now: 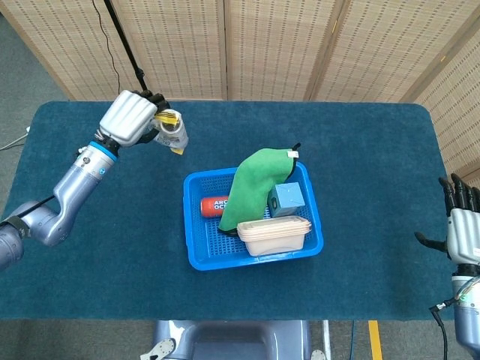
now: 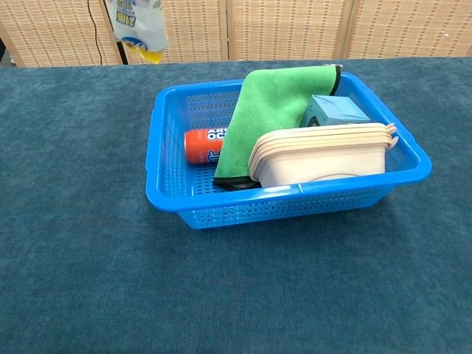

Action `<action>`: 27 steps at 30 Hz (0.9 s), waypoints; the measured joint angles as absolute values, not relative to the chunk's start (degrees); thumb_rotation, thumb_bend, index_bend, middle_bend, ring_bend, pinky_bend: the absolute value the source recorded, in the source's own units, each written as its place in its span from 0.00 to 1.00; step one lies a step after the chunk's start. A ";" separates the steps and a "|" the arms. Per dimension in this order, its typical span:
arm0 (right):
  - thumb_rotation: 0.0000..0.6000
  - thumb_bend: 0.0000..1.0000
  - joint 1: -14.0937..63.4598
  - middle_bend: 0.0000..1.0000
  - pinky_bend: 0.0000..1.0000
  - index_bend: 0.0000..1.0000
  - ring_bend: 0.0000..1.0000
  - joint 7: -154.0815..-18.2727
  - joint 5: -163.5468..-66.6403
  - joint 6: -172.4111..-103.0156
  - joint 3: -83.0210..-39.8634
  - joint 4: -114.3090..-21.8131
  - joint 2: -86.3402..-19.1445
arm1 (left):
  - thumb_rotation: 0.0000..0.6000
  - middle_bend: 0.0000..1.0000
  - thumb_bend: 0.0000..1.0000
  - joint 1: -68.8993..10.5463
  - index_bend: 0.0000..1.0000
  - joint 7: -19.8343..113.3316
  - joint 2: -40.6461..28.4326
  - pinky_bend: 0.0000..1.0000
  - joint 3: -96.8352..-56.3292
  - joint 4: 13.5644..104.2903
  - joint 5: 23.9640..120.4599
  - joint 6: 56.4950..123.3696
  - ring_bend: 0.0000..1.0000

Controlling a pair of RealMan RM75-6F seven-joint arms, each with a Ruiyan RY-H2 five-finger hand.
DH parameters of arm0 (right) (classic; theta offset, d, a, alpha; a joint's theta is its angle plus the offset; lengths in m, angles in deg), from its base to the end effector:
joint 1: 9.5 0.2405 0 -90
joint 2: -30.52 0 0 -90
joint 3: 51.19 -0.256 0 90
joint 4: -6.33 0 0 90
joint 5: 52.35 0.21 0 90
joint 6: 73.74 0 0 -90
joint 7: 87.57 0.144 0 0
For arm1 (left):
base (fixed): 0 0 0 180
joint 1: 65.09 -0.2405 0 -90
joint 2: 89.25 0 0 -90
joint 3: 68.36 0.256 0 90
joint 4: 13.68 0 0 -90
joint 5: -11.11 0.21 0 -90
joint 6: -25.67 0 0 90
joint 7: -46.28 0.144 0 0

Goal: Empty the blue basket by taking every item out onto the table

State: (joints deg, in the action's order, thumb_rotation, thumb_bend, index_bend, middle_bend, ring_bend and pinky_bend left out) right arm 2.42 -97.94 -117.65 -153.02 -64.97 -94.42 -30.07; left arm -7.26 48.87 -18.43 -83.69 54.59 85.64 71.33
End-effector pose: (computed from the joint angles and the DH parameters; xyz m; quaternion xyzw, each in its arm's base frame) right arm -0.2913 -0.2484 0.1936 0.5158 -0.4007 0.3744 0.6582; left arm -0.0984 0.4745 0.1420 -0.7547 -0.1907 -0.3934 0.4893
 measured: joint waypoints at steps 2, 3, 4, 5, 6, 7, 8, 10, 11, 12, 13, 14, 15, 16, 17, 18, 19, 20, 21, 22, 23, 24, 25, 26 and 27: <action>1.00 0.00 2.64 0.00 0.00 0.00 0.00 -98.22 -117.46 -152.77 -64.92 -94.17 -30.35 | 1.00 0.32 0.47 -7.18 0.38 48.69 -16.82 0.34 -82.96 51.67 84.39 69.18 0.26; 1.00 0.00 2.72 0.00 0.00 0.00 0.00 -98.35 -117.33 -152.70 -64.91 -94.06 -30.45 | 1.00 0.17 0.44 -7.07 0.22 48.60 -16.16 0.21 -82.57 50.63 83.50 67.57 0.13; 1.00 0.00 2.75 0.00 0.00 0.00 0.00 -98.41 -117.27 -152.70 -64.91 -94.00 -30.49 | 1.00 0.06 0.39 -6.96 0.09 48.55 -15.80 0.10 -82.34 50.19 82.79 66.35 0.04; 1.00 0.00 2.77 0.00 0.00 0.00 0.00 -98.45 -117.22 -152.69 -64.92 -93.96 -30.52 | 1.00 0.02 0.35 -6.84 0.03 48.50 -15.53 0.05 -82.14 49.94 82.05 65.21 0.01; 1.00 0.00 2.79 0.00 0.00 0.00 0.00 -98.45 -117.18 -152.67 -64.92 -93.93 -30.54 | 1.00 0.00 0.30 -6.67 0.00 48.39 -15.28 0.01 -81.98 49.80 81.00 63.93 0.00; 1.00 0.00 2.79 0.00 0.00 0.00 0.00 -98.42 -117.17 -152.70 -64.93 -93.91 -30.55 | 1.00 0.00 0.26 -6.55 0.00 48.22 -15.20 0.00 -81.95 49.82 80.25 63.18 0.00; 1.00 0.00 2.79 0.00 0.00 0.00 0.00 -98.42 -117.18 -152.75 -64.94 -93.87 -30.55 | 1.00 0.00 0.23 -6.45 0.00 47.94 -15.20 0.00 -81.98 49.97 79.63 62.57 0.00; 1.00 0.00 2.77 0.00 0.00 0.00 0.00 -98.41 -117.32 -152.90 -64.92 -93.78 -30.58 | 1.00 0.00 0.20 -6.36 0.00 46.98 -15.58 0.00 -82.24 50.87 79.00 62.02 0.00; 1.00 0.00 2.76 0.00 0.00 0.00 0.00 -98.38 -117.43 -152.96 -64.91 -93.74 -30.60 | 1.00 0.00 0.20 -6.37 0.00 46.55 -15.89 0.00 -82.40 51.39 78.93 62.01 0.00; 1.00 0.00 2.74 0.00 0.00 0.00 0.00 -98.30 -117.60 -153.04 -64.88 -93.69 -30.62 | 1.00 0.00 0.20 -6.45 0.00 46.00 -16.44 0.00 -82.61 52.18 78.95 62.17 0.00; 1.00 0.00 2.73 0.00 0.00 0.00 0.00 -98.25 -117.74 -153.10 -64.85 -93.65 -30.63 | 1.00 0.00 0.20 -6.55 0.00 45.60 -16.91 0.00 -82.77 52.81 79.02 62.41 0.00; 1.00 0.00 2.72 0.00 0.00 0.00 0.00 -98.20 -117.90 -153.14 -64.81 -93.59 -30.64 | 1.00 0.00 0.20 -6.70 0.00 45.21 -17.42 0.00 -82.91 53.47 79.11 62.68 0.00; 1.00 0.00 2.72 0.00 0.00 0.00 0.00 -98.12 -118.18 -153.16 -64.73 -93.52 -30.64 | 1.00 0.00 0.20 -6.97 0.00 44.69 -18.25 0.00 -83.08 54.50 79.24 63.05 0.00; 1.00 0.00 2.73 0.00 0.00 0.00 0.00 -98.03 -118.46 -153.15 -64.65 -93.46 -30.62 | 1.00 0.00 0.20 -7.23 0.00 44.39 -19.03 0.00 -83.18 55.35 79.35 63.37 0.00; 1.00 0.00 2.80 0.00 0.00 0.00 0.00 -97.99 -118.88 -153.09 -64.51 -93.34 -30.58 | 1.00 0.00 0.20 -7.59 0.00 44.27 -19.99 0.00 -83.20 56.18 79.39 63.78 0.00; 1.00 0.00 2.90 0.00 0.00 0.00 0.00 -97.81 -119.83 -152.97 -64.27 -93.11 -30.50 | 1.00 0.00 0.20 -8.22 0.00 44.39 -21.49 0.00 -83.16 57.42 79.33 64.35 0.00; 1.00 0.00 3.00 0.00 0.00 0.00 0.00 -97.45 -120.79 -152.84 -64.08 -92.94 -30.42 | 1.00 0.00 0.20 -8.78 0.00 44.64 -22.71 0.00 -83.11 58.63 79.16 64.82 0.00; 1.00 0.00 3.13 0.00 0.00 0.00 0.00 -96.87 -121.93 -152.70 -63.89 -92.75 -30.33 | 1.00 0.00 0.20 -9.44 0.00 45.00 -23.97 0.00 -83.02 60.06 78.90 65.41 0.00; 1.00 0.00 3.32 0.00 0.00 0.00 0.00 -95.86 -123.61 -152.55 -63.65 -92.43 -30.23 | 1.00 0.00 0.20 -10.44 0.00 45.67 -25.55 0.00 -82.86 62.22 78.44 66.36 0.00; 1.00 0.00 3.50 0.00 0.00 0.00 0.00 -95.11 -124.93 -152.44 -63.49 -92.14 -30.17 | 1.00 0.00 0.20 -11.28 0.00 46.35 -26.52 0.00 -82.70 63.93 78.02 67.24 0.00; 1.00 0.00 3.75 0.00 0.00 0.00 0.00 -94.50 -126.28 -152.35 -63.34 -91.78 -30.11 | 1.00 0.00 0.20 -12.22 0.00 47.20 -27.32 0.00 -82.50 65.65 77.52 68.32 0.00; 1.00 0.00 4.17 0.00 0.00 0.00 0.00 -93.92 -128.08 -152.22 -63.17 -91.27 -30.04 | 1.00 0.00 0.20 -13.59 0.00 48.55 -28.30 0.00 -82.17 67.80 76.78 70.06 0.00; 1.00 0.00 4.55 0.00 0.00 0.00 0.00 -93.55 -129.38 -152.11 -63.07 -90.87 -29.99 | 1.00 0.00 0.20 -14.68 0.00 49.58 -28.99 0.00 -81.90 69.40 76.20 71.53 0.00; 1.00 0.00 5.03 0.00 0.00 0.00 0.00 -93.23 -130.65 -151.94 -62.99 -90.51 -29.92 | 1.00 0.00 0.20 -15.80 0.00 50.49 -29.61 0.00 -81.64 70.90 75.60 73.11 0.00; 1.00 0.00 5.81 0.00 0.00 0.00 0.00 -92.84 -132.30 -151.63 -62.93 -90.07 -29.81 | 1.00 0.00 0.19 -17.37 0.00 51.47 -30.27 0.00 -81.32 72.69 74.85 75.38 0.00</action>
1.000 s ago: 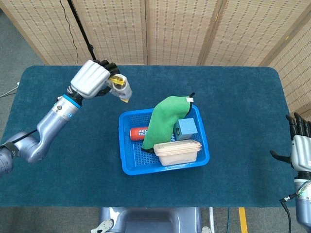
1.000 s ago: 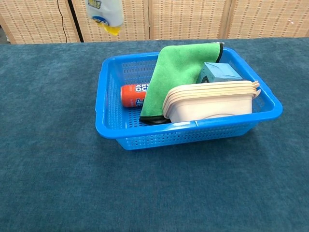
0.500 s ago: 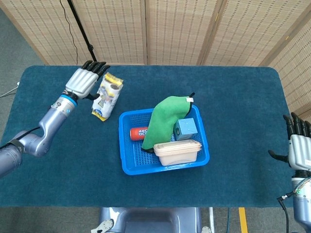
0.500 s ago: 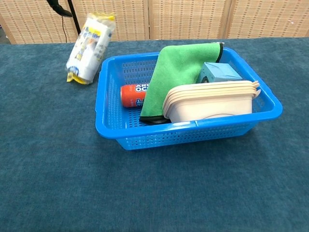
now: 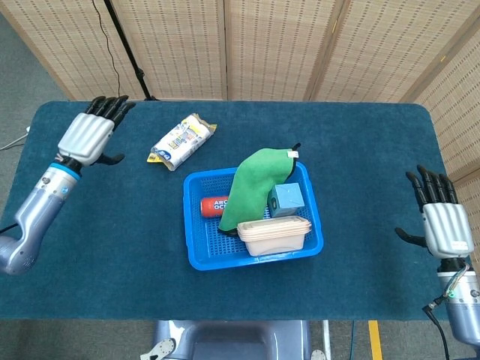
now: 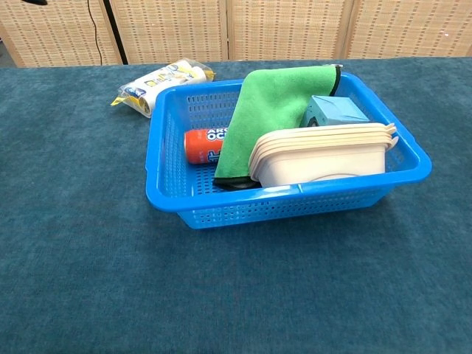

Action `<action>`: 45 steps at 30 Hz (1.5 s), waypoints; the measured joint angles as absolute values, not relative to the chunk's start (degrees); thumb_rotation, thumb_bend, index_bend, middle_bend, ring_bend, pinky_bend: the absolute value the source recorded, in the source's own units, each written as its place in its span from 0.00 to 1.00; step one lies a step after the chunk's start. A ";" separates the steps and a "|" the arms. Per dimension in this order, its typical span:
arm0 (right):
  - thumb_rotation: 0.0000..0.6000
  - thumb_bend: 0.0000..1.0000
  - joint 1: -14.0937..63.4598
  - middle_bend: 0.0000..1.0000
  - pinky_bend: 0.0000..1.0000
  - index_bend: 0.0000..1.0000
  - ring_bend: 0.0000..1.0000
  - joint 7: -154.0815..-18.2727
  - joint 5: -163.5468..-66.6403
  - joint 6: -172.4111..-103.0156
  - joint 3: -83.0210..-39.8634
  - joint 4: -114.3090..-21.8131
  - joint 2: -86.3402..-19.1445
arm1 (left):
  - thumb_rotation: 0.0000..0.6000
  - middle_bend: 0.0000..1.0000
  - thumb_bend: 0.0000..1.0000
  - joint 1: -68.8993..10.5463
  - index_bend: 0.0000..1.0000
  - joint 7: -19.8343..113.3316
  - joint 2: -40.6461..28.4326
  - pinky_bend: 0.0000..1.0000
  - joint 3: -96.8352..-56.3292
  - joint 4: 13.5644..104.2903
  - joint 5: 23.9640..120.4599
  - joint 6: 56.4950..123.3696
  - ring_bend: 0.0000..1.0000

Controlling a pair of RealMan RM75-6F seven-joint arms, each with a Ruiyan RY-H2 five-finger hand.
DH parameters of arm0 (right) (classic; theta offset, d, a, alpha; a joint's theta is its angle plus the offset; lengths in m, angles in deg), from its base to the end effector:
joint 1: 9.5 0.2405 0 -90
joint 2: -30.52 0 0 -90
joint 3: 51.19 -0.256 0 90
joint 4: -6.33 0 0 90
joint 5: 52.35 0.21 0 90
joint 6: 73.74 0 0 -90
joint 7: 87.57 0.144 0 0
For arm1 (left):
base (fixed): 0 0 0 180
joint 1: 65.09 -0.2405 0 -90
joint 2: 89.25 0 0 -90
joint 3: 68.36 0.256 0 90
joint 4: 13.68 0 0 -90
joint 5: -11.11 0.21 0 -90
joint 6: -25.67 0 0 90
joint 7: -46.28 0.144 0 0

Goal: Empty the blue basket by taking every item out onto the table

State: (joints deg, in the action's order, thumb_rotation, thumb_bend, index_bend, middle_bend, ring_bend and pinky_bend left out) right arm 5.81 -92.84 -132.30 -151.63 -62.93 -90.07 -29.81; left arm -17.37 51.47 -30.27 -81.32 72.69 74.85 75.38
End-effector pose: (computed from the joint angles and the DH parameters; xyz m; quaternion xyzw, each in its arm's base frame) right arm -0.2632 -0.2637 0.1852 0.6078 -0.3256 0.4197 0.5902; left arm -0.1594 0.4178 0.1762 -0.7111 -0.3031 -0.3741 0.5124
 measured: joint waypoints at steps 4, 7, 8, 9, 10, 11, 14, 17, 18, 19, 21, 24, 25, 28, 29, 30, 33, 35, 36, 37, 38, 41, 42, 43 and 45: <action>1.00 0.00 9.16 0.00 0.00 0.00 0.00 -91.51 -135.95 -149.17 -62.85 -89.36 -29.04 | 1.00 0.00 0.20 -23.27 0.00 52.48 -31.43 0.00 -80.19 77.12 73.55 83.45 0.00; 1.00 0.00 11.16 0.00 0.00 0.00 0.00 -90.06 -137.22 -145.21 -62.55 -90.49 -27.52 | 1.00 0.00 0.20 -28.62 0.00 51.14 -31.89 0.00 -79.06 80.35 73.83 89.42 0.00; 1.00 0.00 11.80 0.00 0.00 0.00 0.00 -89.54 -137.54 -143.84 -62.40 -91.03 -26.97 | 1.00 0.00 0.19 -30.07 0.00 50.38 -32.02 0.00 -78.74 81.37 73.96 90.71 0.00; 1.00 0.00 12.68 0.00 0.00 0.00 0.00 -88.78 -137.96 -141.95 -62.16 -91.85 -26.23 | 1.00 0.00 0.20 -31.63 0.00 49.15 -32.19 0.00 -78.40 82.56 74.02 91.79 0.00; 1.00 0.00 13.38 0.00 0.00 0.00 0.00 -88.26 -138.24 -140.48 -61.99 -92.48 -25.66 | 1.00 0.00 0.20 -32.60 0.00 48.16 -32.34 0.00 -78.17 83.40 74.01 92.26 0.00; 1.00 0.00 14.10 0.00 0.00 0.00 0.00 -87.83 -138.47 -138.99 -61.82 -93.09 -25.06 | 1.00 0.00 0.19 -33.52 0.00 47.30 -32.51 0.00 -77.94 84.29 73.99 92.62 0.00; 1.00 0.00 16.68 0.00 0.00 0.00 0.00 -87.33 -138.87 -134.28 -61.35 -94.90 -23.37 | 1.00 0.00 0.19 -35.93 0.00 46.23 -32.99 0.00 -77.32 86.54 74.10 94.30 0.00; 1.00 0.00 18.98 0.00 0.00 0.00 0.00 -87.65 -138.55 -130.36 -60.99 -96.27 -22.46 | 1.00 0.00 0.19 -37.60 0.00 46.64 -33.39 0.00 -76.87 88.31 74.64 96.29 0.00; 1.00 0.00 19.80 0.00 0.00 0.00 0.00 -87.73 -138.26 -129.01 -60.88 -96.67 -22.29 | 1.00 0.00 0.19 -38.05 0.00 46.72 -33.59 0.00 -76.72 88.89 75.07 96.60 0.00; 1.00 0.00 20.39 0.00 0.00 0.00 0.00 -87.78 -137.97 -128.07 -60.83 -96.91 -22.22 | 1.00 0.00 0.19 -38.31 0.00 46.63 -33.77 0.00 -76.63 89.25 75.42 96.66 0.00; 1.00 0.00 21.82 0.00 0.00 0.00 0.00 -87.87 -137.21 -126.11 -60.81 -97.35 -22.24 | 1.00 0.00 0.19 -38.61 0.00 46.04 -34.08 0.00 -76.55 89.59 76.08 96.47 0.00; 1.00 0.00 23.69 0.00 0.00 0.00 0.00 -88.12 -136.36 -124.00 -60.88 -97.74 -22.76 | 1.00 0.00 0.20 -38.92 0.00 45.86 -34.27 0.00 -76.50 89.62 76.20 95.84 0.00; 1.00 0.00 24.15 0.00 0.00 0.00 0.00 -88.22 -136.21 -123.45 -60.89 -97.82 -22.98 | 1.00 0.00 0.20 -39.01 0.00 46.00 -34.28 0.00 -76.49 89.66 76.17 95.77 0.00; 1.00 0.00 25.71 0.00 0.00 0.00 0.00 -88.51 -135.71 -121.54 -60.91 -98.04 -23.85 | 1.00 0.00 0.19 -39.28 0.00 46.91 -34.43 0.00 -76.41 90.14 75.87 95.68 0.00; 1.00 0.00 26.20 0.00 0.00 0.00 0.00 -88.62 -135.59 -120.94 -60.92 -98.04 -24.24 | 1.00 0.00 0.19 -39.36 0.00 47.26 -34.56 0.00 -76.40 90.44 75.78 95.66 0.00; 1.00 0.00 26.91 0.00 0.00 0.00 0.00 -88.84 -135.40 -120.09 -60.90 -97.92 -24.89 | 1.00 0.00 0.19 -39.51 0.00 47.72 -34.70 0.00 -76.43 90.77 75.79 95.82 0.00; 1.00 0.00 28.82 0.00 0.00 0.00 0.00 -90.13 -134.59 -117.89 -60.81 -96.68 -27.33 | 1.00 0.00 0.20 -40.21 0.00 48.71 -35.31 0.00 -76.56 92.23 75.95 97.06 0.00; 1.00 0.00 29.85 0.00 0.00 0.00 0.00 -91.27 -133.76 -117.08 -60.77 -95.65 -28.89 | 1.00 0.00 0.20 -40.76 0.00 49.12 -35.68 0.00 -76.74 93.15 76.15 97.87 0.00; 1.00 0.00 30.46 0.00 0.00 0.00 0.00 -91.91 -133.12 -116.60 -60.75 -94.97 -29.86 | 1.00 0.00 0.20 -41.08 0.00 49.13 -35.86 0.00 -76.83 93.46 76.44 98.14 0.00; 1.00 0.00 30.88 0.00 0.00 0.00 0.00 -92.21 -132.56 -116.29 -60.76 -94.50 -30.55 | 1.00 0.00 0.20 -41.29 0.00 49.03 -35.98 0.00 -76.88 93.60 76.70 98.27 0.00; 1.00 0.00 31.31 0.00 0.00 0.00 0.00 -92.45 -132.00 -116.02 -60.77 -94.13 -31.16 | 1.00 0.00 0.19 -41.46 0.00 48.88 -36.11 0.00 -76.93 93.70 76.91 98.35 0.00; 1.00 0.00 32.33 0.00 0.00 0.01 0.00 -93.02 -130.92 -115.58 -60.81 -93.45 -32.75 | 1.00 0.00 0.20 -41.82 0.00 48.32 -36.35 0.00 -77.24 93.75 77.03 98.43 0.00; 1.00 0.00 32.62 0.00 0.00 0.02 0.00 -93.11 -130.75 -115.56 -60.81 -93.21 -33.36 | 1.00 0.00 0.20 -41.91 0.00 48.05 -36.41 0.00 -77.40 93.67 76.91 98.35 0.00; 1.00 0.00 32.81 0.00 0.00 0.05 0.00 -93.11 -130.69 -115.60 -60.82 -93.03 -33.82 | 1.00 0.00 0.20 -41.95 0.00 47.82 -36.46 0.00 -77.51 93.59 76.80 98.20 0.00; 1.00 0.00 33.01 0.01 0.01 0.10 0.00 -92.97 -130.97 -116.24 -60.79 -92.60 -34.77 | 1.00 0.00 0.20 -42.03 0.00 47.28 -36.62 0.00 -77.76 93.35 76.58 97.68 0.00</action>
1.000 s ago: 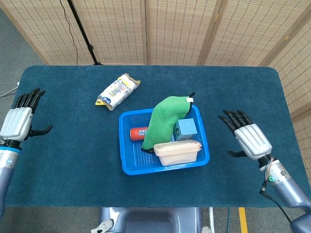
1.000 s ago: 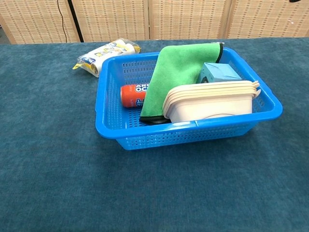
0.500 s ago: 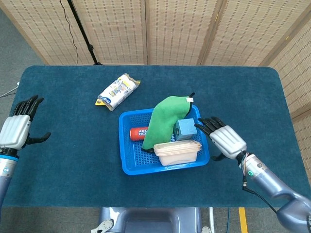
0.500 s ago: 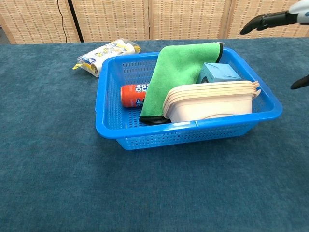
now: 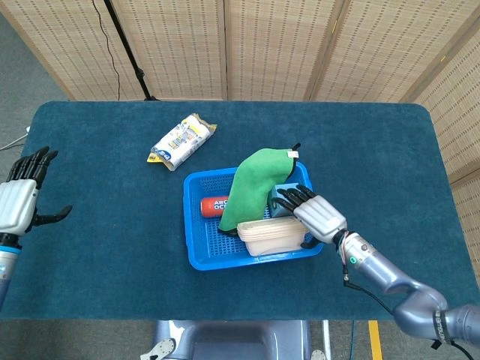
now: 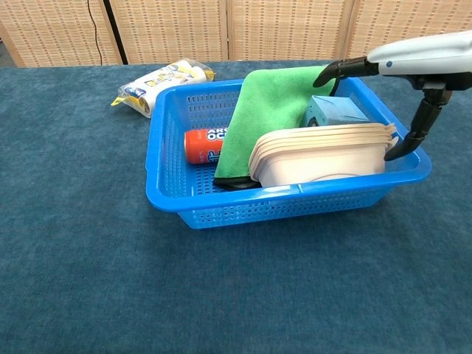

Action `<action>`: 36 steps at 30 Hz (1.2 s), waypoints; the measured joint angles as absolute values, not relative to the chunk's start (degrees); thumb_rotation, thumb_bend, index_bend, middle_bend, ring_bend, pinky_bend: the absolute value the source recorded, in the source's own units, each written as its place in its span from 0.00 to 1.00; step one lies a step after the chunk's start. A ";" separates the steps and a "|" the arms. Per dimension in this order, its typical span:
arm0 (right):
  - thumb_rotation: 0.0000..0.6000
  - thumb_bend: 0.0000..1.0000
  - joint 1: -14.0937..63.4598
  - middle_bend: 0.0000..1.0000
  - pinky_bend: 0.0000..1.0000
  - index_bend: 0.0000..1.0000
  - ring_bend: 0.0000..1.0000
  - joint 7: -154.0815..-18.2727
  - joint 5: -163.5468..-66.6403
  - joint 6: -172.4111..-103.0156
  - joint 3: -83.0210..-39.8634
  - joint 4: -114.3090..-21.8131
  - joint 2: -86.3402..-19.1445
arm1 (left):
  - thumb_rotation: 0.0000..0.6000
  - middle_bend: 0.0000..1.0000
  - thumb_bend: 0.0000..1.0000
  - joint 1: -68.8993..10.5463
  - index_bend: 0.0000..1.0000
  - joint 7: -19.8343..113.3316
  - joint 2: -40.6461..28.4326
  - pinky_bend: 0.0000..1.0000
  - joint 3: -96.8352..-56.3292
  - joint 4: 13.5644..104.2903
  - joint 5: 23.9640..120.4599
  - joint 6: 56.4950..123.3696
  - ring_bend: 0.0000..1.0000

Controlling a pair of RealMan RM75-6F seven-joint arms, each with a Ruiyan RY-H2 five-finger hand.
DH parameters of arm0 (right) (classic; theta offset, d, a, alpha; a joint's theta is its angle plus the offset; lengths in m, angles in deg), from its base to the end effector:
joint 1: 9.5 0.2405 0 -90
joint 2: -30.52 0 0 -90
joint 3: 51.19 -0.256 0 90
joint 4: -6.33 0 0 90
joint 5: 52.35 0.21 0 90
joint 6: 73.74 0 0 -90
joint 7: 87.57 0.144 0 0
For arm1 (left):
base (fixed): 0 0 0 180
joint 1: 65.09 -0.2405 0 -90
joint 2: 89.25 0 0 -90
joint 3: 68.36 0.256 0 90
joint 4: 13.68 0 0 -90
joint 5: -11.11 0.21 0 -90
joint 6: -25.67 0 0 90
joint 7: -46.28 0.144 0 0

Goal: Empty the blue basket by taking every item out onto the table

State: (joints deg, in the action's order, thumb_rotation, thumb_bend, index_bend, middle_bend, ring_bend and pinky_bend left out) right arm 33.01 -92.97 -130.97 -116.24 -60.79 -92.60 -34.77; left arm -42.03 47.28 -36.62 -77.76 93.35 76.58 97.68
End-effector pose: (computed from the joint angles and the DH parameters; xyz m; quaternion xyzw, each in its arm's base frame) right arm -0.1431 -0.3301 0.0669 0.8169 -0.3382 0.3322 0.3285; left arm -0.2395 0.2817 0.1960 -0.5769 -0.4302 -0.4169 0.5553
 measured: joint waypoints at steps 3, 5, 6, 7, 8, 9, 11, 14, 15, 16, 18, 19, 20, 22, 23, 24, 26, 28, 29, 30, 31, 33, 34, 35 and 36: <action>1.00 0.00 33.19 0.06 0.07 0.15 0.00 -92.57 -132.43 -117.59 -60.46 -91.65 -36.23 | 1.00 0.00 0.19 -42.14 0.00 46.77 -36.80 0.00 -78.13 93.11 76.31 97.14 0.00; 1.00 0.00 33.42 0.09 0.12 0.19 0.00 -92.16 -133.09 -117.86 -60.18 -90.81 -37.18 | 1.00 0.00 0.19 -42.18 0.00 46.63 -36.85 0.00 -78.25 93.06 76.33 96.86 0.00; 1.00 0.01 33.62 0.11 0.15 0.21 0.01 -91.84 -133.38 -117.93 -60.06 -90.16 -37.85 | 1.00 0.00 0.20 -42.21 0.00 46.60 -36.87 0.00 -78.33 93.04 76.40 96.72 0.00; 1.00 0.04 33.77 0.13 0.18 0.23 0.02 -91.57 -133.60 -118.02 -60.00 -89.62 -38.37 | 1.00 0.00 0.20 -42.23 0.00 46.59 -36.87 0.00 -78.38 93.03 76.43 96.64 0.00; 1.00 0.10 33.94 0.16 0.20 0.25 0.04 -91.25 -133.84 -118.09 -59.92 -89.05 -38.91 | 1.00 0.00 0.20 -42.24 0.00 46.56 -36.87 0.00 -78.42 93.03 76.45 96.55 0.00; 1.00 0.16 34.21 0.17 0.22 0.27 0.06 -90.74 -134.21 -118.11 -59.79 -88.25 -39.59 | 1.00 0.00 0.20 -42.24 0.00 46.53 -36.86 0.00 -78.44 93.01 76.48 96.37 0.00; 1.00 0.31 34.67 0.22 0.26 0.32 0.11 -89.80 -134.93 -118.06 -59.54 -87.06 -40.55 | 1.00 0.00 0.20 -42.22 0.00 46.48 -36.86 0.00 -78.48 92.93 76.51 96.00 0.00; 1.00 0.50 35.20 0.34 0.37 0.42 0.22 -88.01 -136.40 -118.39 -59.13 -85.42 -41.81 | 1.00 0.00 0.20 -42.20 0.00 46.39 -36.83 0.00 -78.70 92.72 76.45 95.65 0.00; 1.00 0.54 35.31 0.37 0.40 0.45 0.25 -87.18 -137.04 -118.76 -58.99 -85.02 -42.21 | 1.00 0.00 0.20 -42.26 0.00 46.31 -36.83 0.00 -78.78 92.70 76.48 95.65 0.00; 1.00 0.61 35.37 0.42 0.46 0.49 0.29 -86.50 -137.58 -119.13 -58.89 -84.72 -42.49 | 1.00 0.00 0.20 -42.31 0.00 46.24 -36.82 0.00 -78.84 92.66 76.54 95.67 0.00; 1.00 0.69 35.47 0.46 0.51 0.54 0.34 -84.86 -138.90 -120.14 -58.60 -83.88 -43.11 | 1.00 0.00 0.20 -42.41 0.00 46.17 -36.82 0.00 -78.91 92.60 76.61 95.65 0.00; 1.00 0.74 35.52 0.48 0.53 0.57 0.36 -84.14 -139.38 -120.54 -58.46 -83.52 -43.34 | 1.00 0.00 0.19 -42.42 0.00 46.14 -36.83 0.00 -78.94 92.60 76.62 95.58 0.00; 1.00 0.79 35.57 0.50 0.54 0.59 0.38 -83.43 -139.83 -120.89 -58.32 -83.15 -43.55 | 1.00 0.00 0.20 -42.43 0.00 46.11 -36.84 0.00 -78.97 92.59 76.65 95.47 0.00; 1.00 0.86 35.68 0.52 0.55 0.61 0.40 -81.92 -140.79 -121.75 -57.98 -82.35 -43.96 | 1.00 0.00 0.19 -42.47 0.00 46.07 -36.86 0.00 -79.01 92.58 76.84 95.35 0.00; 1.00 0.88 35.72 0.53 0.56 0.62 0.40 -81.39 -141.16 -122.17 -57.86 -82.12 -44.06 | 1.00 0.00 0.20 -42.51 0.00 46.06 -36.85 0.00 -79.02 92.58 76.93 95.35 0.00; 1.00 0.89 35.74 0.53 0.56 0.63 0.40 -80.80 -141.55 -122.75 -57.74 -81.99 -44.10 | 1.00 0.00 0.20 -42.56 0.00 46.03 -36.85 0.00 -79.06 92.57 76.99 95.31 0.00; 1.00 0.90 35.72 0.54 0.56 0.63 0.40 -80.14 -142.04 -123.65 -57.67 -82.04 -43.96 | 1.00 0.00 0.20 -42.60 0.00 45.97 -36.85 0.00 -79.10 92.56 77.03 95.21 0.00; 1.00 0.90 35.61 0.54 0.56 0.63 0.41 -79.72 -142.51 -124.92 -57.77 -82.40 -43.55 | 1.00 0.00 0.20 -42.60 0.00 45.95 -36.84 0.00 -79.16 92.52 77.00 95.03 0.00; 1.00 0.90 35.55 0.54 0.56 0.63 0.41 -79.56 -142.71 -125.56 -57.88 -82.66 -43.26 | 1.00 0.00 0.19 -42.58 0.00 45.95 -36.84 0.00 -79.19 92.52 76.99 94.93 0.00; 1.00 0.90 35.46 0.54 0.56 0.63 0.41 -79.38 -142.95 -126.41 -58.05 -83.09 -42.77 | 1.00 0.00 0.19 -42.56 0.00 45.91 -36.85 0.00 -79.22 92.52 76.98 94.80 0.00; 1.00 0.90 35.39 0.54 0.56 0.63 0.41 -79.28 -143.10 -126.97 -58.21 -83.41 -42.36 | 1.00 0.00 0.19 -42.55 0.00 45.88 -36.85 0.00 -79.24 92.52 76.99 94.73 0.00; 1.00 0.91 35.21 0.54 0.56 0.64 0.41 -79.18 -143.24 -128.16 -58.73 -84.06 -41.56 | 1.00 0.00 0.19 -42.52 0.00 45.88 -36.84 0.00 -79.27 92.51 77.02 94.59 0.00; 1.00 0.91 35.12 0.54 0.56 0.64 0.41 -79.15 -143.21 -128.68 -59.00 -84.34 -41.24 | 1.00 0.00 0.19 -42.52 0.00 45.91 -36.83 0.00 -79.28 92.49 77.05 94.54 0.00; 1.00 0.91 35.00 0.54 0.56 0.64 0.41 -79.10 -143.10 -129.23 -59.35 -84.66 -40.81 | 1.00 0.00 0.19 -42.51 0.00 45.92 -36.81 0.00 -79.29 92.48 77.08 94.50 0.00; 1.00 0.91 34.77 0.54 0.56 0.64 0.41 -79.00 -142.78 -130.15 -59.99 -85.01 -40.19 | 1.00 0.00 0.19 -42.50 0.00 45.92 -36.79 0.00 -79.29 92.49 77.09 94.39 0.00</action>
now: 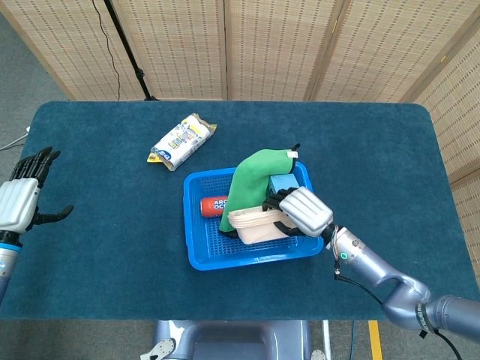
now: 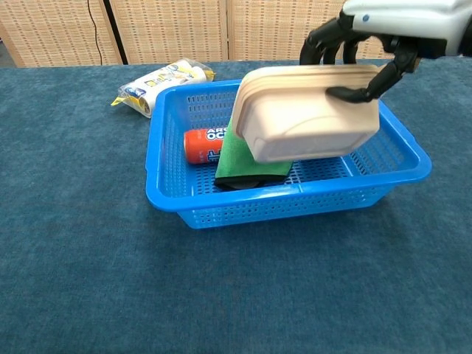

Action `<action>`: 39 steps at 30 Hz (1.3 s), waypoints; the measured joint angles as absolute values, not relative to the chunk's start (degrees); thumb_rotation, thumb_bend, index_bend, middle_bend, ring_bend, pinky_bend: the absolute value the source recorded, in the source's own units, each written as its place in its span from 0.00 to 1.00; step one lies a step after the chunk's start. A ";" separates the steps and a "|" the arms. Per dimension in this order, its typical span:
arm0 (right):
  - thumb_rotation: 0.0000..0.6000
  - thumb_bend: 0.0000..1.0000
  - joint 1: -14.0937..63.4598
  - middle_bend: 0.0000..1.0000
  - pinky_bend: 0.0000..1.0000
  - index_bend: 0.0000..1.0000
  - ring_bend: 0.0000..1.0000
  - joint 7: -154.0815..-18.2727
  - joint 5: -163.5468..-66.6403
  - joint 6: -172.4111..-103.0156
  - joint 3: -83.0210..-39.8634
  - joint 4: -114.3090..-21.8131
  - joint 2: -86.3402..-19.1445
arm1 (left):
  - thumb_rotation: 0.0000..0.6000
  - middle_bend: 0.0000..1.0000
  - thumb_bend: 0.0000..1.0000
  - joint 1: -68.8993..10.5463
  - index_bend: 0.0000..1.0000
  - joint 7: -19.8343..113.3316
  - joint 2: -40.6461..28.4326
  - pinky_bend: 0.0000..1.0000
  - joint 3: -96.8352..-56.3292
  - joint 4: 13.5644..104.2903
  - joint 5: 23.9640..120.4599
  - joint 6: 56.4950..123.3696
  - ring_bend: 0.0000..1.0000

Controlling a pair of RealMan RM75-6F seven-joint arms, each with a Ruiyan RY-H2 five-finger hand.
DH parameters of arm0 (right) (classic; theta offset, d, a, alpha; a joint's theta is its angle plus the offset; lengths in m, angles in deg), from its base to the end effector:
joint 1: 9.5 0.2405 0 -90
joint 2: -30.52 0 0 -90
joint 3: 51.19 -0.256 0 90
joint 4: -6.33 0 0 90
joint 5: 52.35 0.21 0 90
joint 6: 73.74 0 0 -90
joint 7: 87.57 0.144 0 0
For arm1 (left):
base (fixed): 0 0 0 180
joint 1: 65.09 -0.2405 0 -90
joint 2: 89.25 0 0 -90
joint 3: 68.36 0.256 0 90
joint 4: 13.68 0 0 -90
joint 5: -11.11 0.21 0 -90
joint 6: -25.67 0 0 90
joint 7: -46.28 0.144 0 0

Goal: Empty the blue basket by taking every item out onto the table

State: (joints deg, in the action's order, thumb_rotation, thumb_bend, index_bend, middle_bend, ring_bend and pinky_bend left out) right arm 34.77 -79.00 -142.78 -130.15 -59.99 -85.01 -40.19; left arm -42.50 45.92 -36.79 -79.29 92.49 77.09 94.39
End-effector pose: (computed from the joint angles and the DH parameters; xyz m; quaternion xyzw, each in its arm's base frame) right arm -0.1175 -0.3420 0.0698 0.7814 -0.3007 0.4626 0.2917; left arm -0.2411 0.2855 0.1944 -0.5818 -0.4406 -0.4134 0.5445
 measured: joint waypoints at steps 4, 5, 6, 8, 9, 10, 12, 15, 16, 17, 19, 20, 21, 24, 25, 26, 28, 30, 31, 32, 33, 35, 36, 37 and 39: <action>1.00 0.92 33.45 0.54 0.56 0.64 0.41 -78.28 -139.93 -134.33 -63.19 -85.26 -37.58 | 1.00 0.00 0.19 -42.57 0.00 46.29 -36.74 0.00 -79.29 92.68 77.36 94.51 0.00; 1.00 0.92 33.11 0.54 0.56 0.64 0.41 -78.20 -139.12 -135.22 -63.93 -85.01 -37.14 | 1.00 0.00 0.19 -42.60 0.00 46.33 -36.72 0.00 -79.29 92.74 77.45 94.56 0.00; 1.00 0.92 32.75 0.54 0.56 0.64 0.41 -78.21 -138.15 -136.13 -64.69 -84.41 -36.75 | 1.00 0.00 0.20 -42.63 0.00 46.39 -36.71 0.00 -79.28 92.83 77.60 94.63 0.00; 1.00 0.92 32.35 0.54 0.56 0.64 0.41 -78.57 -137.07 -137.04 -65.45 -83.01 -36.40 | 1.00 0.00 0.20 -42.68 0.00 46.51 -36.70 0.00 -79.22 93.01 77.87 94.70 0.00; 1.00 0.92 32.17 0.54 0.56 0.64 0.41 -79.12 -136.46 -137.48 -65.91 -81.66 -36.24 | 1.00 0.00 0.20 -42.70 0.00 46.60 -36.69 0.00 -79.18 93.17 78.11 94.71 0.00; 1.00 0.92 32.11 0.54 0.56 0.64 0.41 -79.74 -136.03 -137.71 -66.22 -80.40 -36.18 | 1.00 0.00 0.20 -42.69 0.00 46.72 -36.67 0.00 -79.16 93.27 78.21 94.70 0.00; 1.00 0.92 32.11 0.54 0.56 0.64 0.41 -81.47 -134.97 -137.99 -66.83 -76.72 -36.25 | 1.00 0.00 0.19 -42.61 0.00 46.95 -36.56 0.00 -79.22 93.37 78.23 94.67 0.00; 1.00 0.93 32.42 0.54 0.56 0.64 0.41 -83.17 -133.20 -137.35 -67.35 -70.12 -36.95 | 1.00 0.00 0.19 -42.50 0.00 47.28 -36.41 0.00 -79.33 93.42 78.11 94.57 0.00; 1.00 0.93 32.55 0.54 0.56 0.64 0.42 -83.40 -132.65 -136.92 -67.43 -68.00 -37.28 | 1.00 0.00 0.19 -42.50 0.00 47.33 -36.41 0.00 -79.34 93.44 78.08 94.57 0.00; 1.00 0.93 32.68 0.54 0.56 0.64 0.42 -83.53 -132.12 -136.42 -67.47 -65.88 -37.66 | 1.00 0.00 0.20 -42.51 0.00 47.39 -36.41 0.00 -79.35 93.46 78.04 94.57 0.00; 1.00 0.94 32.99 0.54 0.56 0.64 0.42 -83.50 -130.99 -134.96 -67.42 -61.01 -38.79 | 1.00 0.00 0.20 -42.56 0.00 47.52 -36.41 0.00 -79.42 93.53 77.89 94.68 0.00; 1.00 0.94 33.14 0.54 0.56 0.64 0.42 -83.38 -130.54 -134.18 -67.32 -58.87 -39.38 | 1.00 0.00 0.20 -42.58 0.00 47.58 -36.40 0.00 -79.44 93.55 77.81 94.72 0.00; 1.00 0.94 33.36 0.54 0.56 0.64 0.42 -83.11 -130.05 -133.10 -67.14 -55.92 -40.28 | 1.00 0.00 0.19 -42.61 0.00 47.76 -36.38 0.00 -79.45 93.57 77.68 94.76 0.00; 1.00 0.94 34.00 0.54 0.56 0.63 0.42 -81.91 -129.20 -130.13 -66.45 -48.40 -42.95 | 1.00 0.00 0.19 -42.59 0.00 48.30 -36.27 0.00 -79.45 93.69 77.38 94.70 0.00; 1.00 0.94 34.21 0.54 0.56 0.63 0.42 -81.39 -129.05 -129.08 -66.14 -46.23 -43.83 | 1.00 0.00 0.20 -42.55 0.00 48.46 -36.23 0.00 -79.45 93.72 77.33 94.66 0.00; 1.00 0.91 34.41 0.52 0.55 0.61 0.40 -80.78 -128.95 -128.00 -65.78 -44.18 -44.71 | 1.00 0.00 0.20 -42.52 0.00 48.59 -36.19 0.00 -79.44 93.73 77.32 94.61 0.00; 1.00 0.67 34.83 0.42 0.49 0.52 0.31 -79.07 -128.93 -125.28 -64.70 -40.14 -46.66 | 1.00 0.00 0.20 -42.41 0.00 48.70 -36.14 0.00 -79.37 93.74 77.41 94.29 0.00; 1.00 0.23 35.13 0.23 0.30 0.31 0.13 -77.64 -128.92 -122.32 -63.64 -37.83 -47.97 | 1.00 0.00 0.19 -42.29 0.00 48.23 -36.24 0.00 -79.28 93.73 77.69 93.64 0.00; 1.00 0.06 35.25 0.11 0.17 0.16 0.05 -77.40 -128.76 -120.93 -63.32 -37.35 -48.26 | 1.00 0.00 0.19 -42.22 0.00 47.88 -36.32 0.00 -79.24 93.67 77.87 93.32 0.00; 1.00 0.00 35.36 0.03 0.07 0.06 0.00 -77.34 -128.47 -119.46 -63.08 -37.06 -48.45 | 1.00 0.00 0.18 -42.17 0.00 47.52 -36.39 0.00 -79.21 93.58 78.07 93.05 0.00; 1.00 0.00 35.51 0.00 0.03 0.02 0.00 -77.39 -127.89 -117.46 -62.87 -36.93 -48.62 | 1.00 0.00 0.18 -42.10 0.00 47.13 -36.48 0.00 -79.18 93.40 78.31 92.75 0.00; 1.00 0.00 35.68 0.00 0.00 0.00 0.00 -77.54 -126.68 -114.90 -62.79 -37.26 -48.64 | 1.00 0.00 0.18 -42.04 0.00 46.81 -36.56 0.00 -79.19 93.20 78.41 92.58 0.00; 1.00 0.00 35.71 0.00 0.00 0.00 0.00 -77.67 -126.02 -113.98 -62.85 -37.79 -48.53 | 1.00 0.00 0.18 -42.03 0.00 46.70 -36.59 0.00 -79.22 93.10 78.38 92.54 0.00; 1.00 0.00 35.70 0.00 0.00 0.00 0.00 -77.80 -125.80 -113.87 -62.92 -38.30 -48.41 | 1.00 0.00 0.18 -42.03 0.00 46.66 -36.60 0.00 -79.25 93.04 78.31 92.53 0.00; 1.00 0.00 35.57 0.00 0.00 0.00 0.00 -78.18 -125.95 -115.31 -63.18 -40.08 -47.88 | 1.00 0.00 0.18 -42.01 0.00 46.54 -36.62 0.00 -79.35 92.90 78.07 92.45 0.00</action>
State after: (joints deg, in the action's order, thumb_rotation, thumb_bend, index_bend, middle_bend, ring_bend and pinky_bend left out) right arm 35.57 -78.18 -125.95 -115.31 -63.18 -40.08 -47.88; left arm -42.01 46.54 -36.62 -79.35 92.90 78.07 92.45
